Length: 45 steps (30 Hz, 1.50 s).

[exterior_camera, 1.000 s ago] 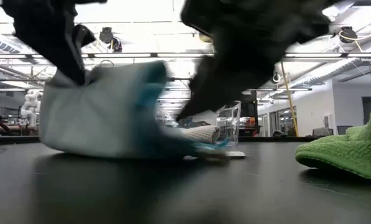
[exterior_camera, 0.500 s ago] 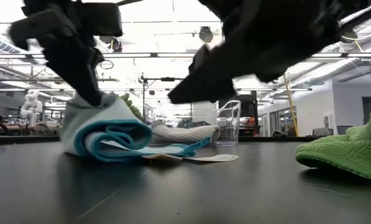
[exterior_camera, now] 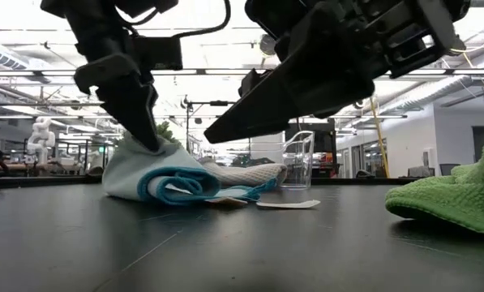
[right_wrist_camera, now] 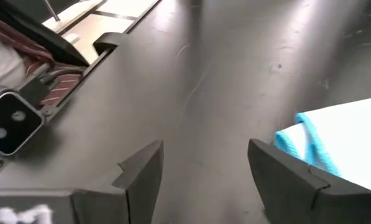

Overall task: Fold microfiber towels
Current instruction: Fold the blue towel, then put the folded blue towel into the transparent bin

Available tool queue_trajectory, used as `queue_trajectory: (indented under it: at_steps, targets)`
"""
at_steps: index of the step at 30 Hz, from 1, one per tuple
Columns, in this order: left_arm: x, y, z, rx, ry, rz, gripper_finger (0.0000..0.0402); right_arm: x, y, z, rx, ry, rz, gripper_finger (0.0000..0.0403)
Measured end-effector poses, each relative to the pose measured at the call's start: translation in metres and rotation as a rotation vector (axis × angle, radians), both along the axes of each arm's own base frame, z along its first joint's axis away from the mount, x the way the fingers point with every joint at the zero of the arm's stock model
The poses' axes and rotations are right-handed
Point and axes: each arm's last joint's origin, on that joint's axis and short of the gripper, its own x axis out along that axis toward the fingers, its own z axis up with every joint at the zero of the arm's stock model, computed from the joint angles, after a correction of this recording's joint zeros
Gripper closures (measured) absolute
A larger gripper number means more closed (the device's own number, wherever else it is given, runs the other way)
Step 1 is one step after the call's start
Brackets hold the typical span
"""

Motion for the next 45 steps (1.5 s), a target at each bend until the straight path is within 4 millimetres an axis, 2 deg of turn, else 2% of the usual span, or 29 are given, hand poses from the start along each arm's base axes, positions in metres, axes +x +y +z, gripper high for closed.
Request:
queue_trajectory:
  at_steps: [10,13,16,19,22,27,32,35,39,45]
  targets:
    - [0.004,0.015,0.002,0.146,-0.017,0.01,0.0202,0.002,-0.005,0.0,-0.028,-0.014,0.008,0.0174]
    - [0.001,0.017,0.003,0.184,0.003,0.025,0.0182,0.002,-0.005,0.0,-0.041,-0.019,0.016,0.0175]
    - [-0.002,0.013,0.002,0.137,0.014,0.058,0.0172,0.001,-0.006,-0.002,-0.077,-0.026,0.038,0.0178]
    - [-0.007,-0.001,0.003,0.066,0.014,0.078,0.017,-0.003,-0.007,-0.007,-0.141,-0.034,0.078,0.018]
    - [-0.013,-0.024,0.003,0.041,-0.006,0.056,0.017,-0.007,-0.009,-0.012,-0.21,-0.049,0.111,0.018]
    - [-0.028,-0.063,0.005,0.127,-0.086,0.017,0.017,-0.01,-0.011,-0.015,-0.339,-0.072,0.025,0.0181]
    - [-0.043,-0.091,0.004,0.233,-0.18,-0.003,0.0169,-0.008,-0.014,-0.013,-0.408,-0.098,-0.085,0.0181]
    - [-0.054,-0.099,-0.007,0.261,-0.192,-0.052,0.0169,-0.005,-0.017,-0.011,-0.415,-0.122,-0.124,0.0181]
    - [-0.065,-0.099,-0.03,0.263,-0.191,-0.134,0.0169,-0.002,-0.021,-0.007,-0.397,-0.156,-0.171,0.0181]
    - [-0.077,-0.097,-0.049,0.296,-0.188,-0.239,0.0169,0.005,-0.039,-0.005,-0.266,-0.145,-0.297,0.0181]
